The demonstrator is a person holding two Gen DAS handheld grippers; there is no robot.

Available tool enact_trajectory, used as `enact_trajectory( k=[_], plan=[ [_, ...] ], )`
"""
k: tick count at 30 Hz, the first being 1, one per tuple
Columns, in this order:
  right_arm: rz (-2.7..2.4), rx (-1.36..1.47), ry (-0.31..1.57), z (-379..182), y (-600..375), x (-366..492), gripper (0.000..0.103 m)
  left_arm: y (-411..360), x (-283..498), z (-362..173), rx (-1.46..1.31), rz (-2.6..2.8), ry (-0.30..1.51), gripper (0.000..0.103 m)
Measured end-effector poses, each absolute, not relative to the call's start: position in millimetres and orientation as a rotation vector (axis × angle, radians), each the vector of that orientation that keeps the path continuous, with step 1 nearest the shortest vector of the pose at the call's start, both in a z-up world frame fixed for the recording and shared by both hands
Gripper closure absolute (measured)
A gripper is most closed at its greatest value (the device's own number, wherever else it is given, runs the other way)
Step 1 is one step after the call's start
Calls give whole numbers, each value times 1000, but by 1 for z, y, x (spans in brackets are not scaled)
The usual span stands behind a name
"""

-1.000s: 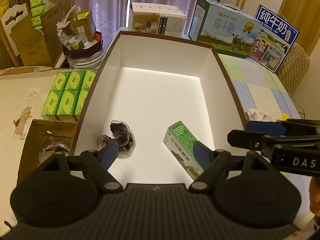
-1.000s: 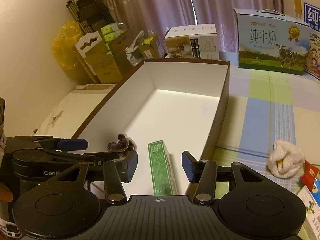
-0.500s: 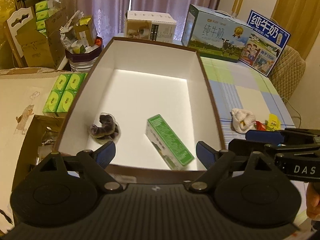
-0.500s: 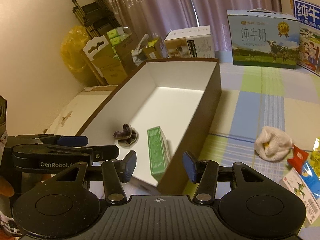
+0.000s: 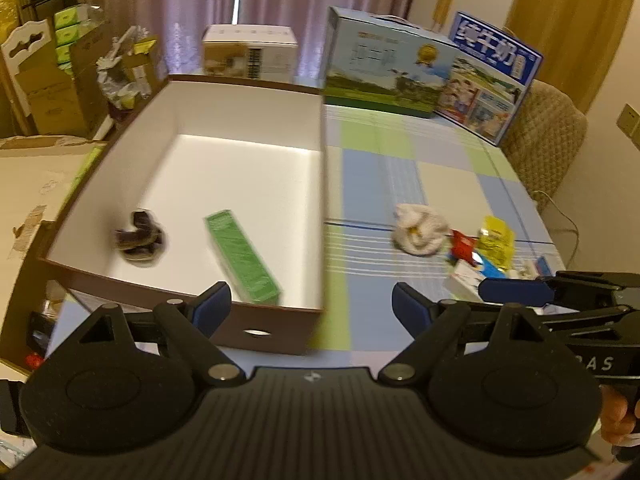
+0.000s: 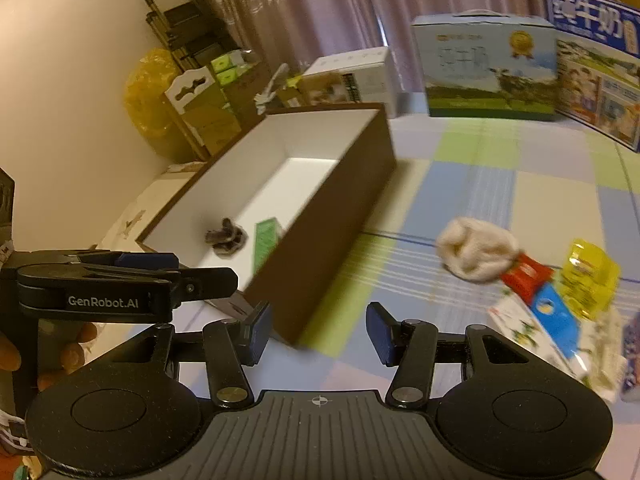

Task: Organize objects
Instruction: 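Withdraw both tools from the box back toward the items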

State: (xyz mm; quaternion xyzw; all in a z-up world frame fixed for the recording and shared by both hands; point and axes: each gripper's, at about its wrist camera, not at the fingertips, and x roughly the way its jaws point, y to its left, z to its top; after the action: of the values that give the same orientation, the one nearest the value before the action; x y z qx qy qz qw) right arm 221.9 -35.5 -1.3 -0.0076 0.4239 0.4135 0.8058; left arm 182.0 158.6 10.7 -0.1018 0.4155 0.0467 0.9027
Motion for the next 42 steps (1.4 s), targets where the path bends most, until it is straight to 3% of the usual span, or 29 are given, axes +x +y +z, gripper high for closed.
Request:
enact_trajectory(
  k=[23, 42],
  plan=[
    [597, 44, 962, -19, -198, 246, 54, 23, 213, -18, -155, -48, 937, 18],
    [383, -20, 920, -56, -242, 311, 54, 0, 257, -41, -91, -41, 965, 19]
  ],
)
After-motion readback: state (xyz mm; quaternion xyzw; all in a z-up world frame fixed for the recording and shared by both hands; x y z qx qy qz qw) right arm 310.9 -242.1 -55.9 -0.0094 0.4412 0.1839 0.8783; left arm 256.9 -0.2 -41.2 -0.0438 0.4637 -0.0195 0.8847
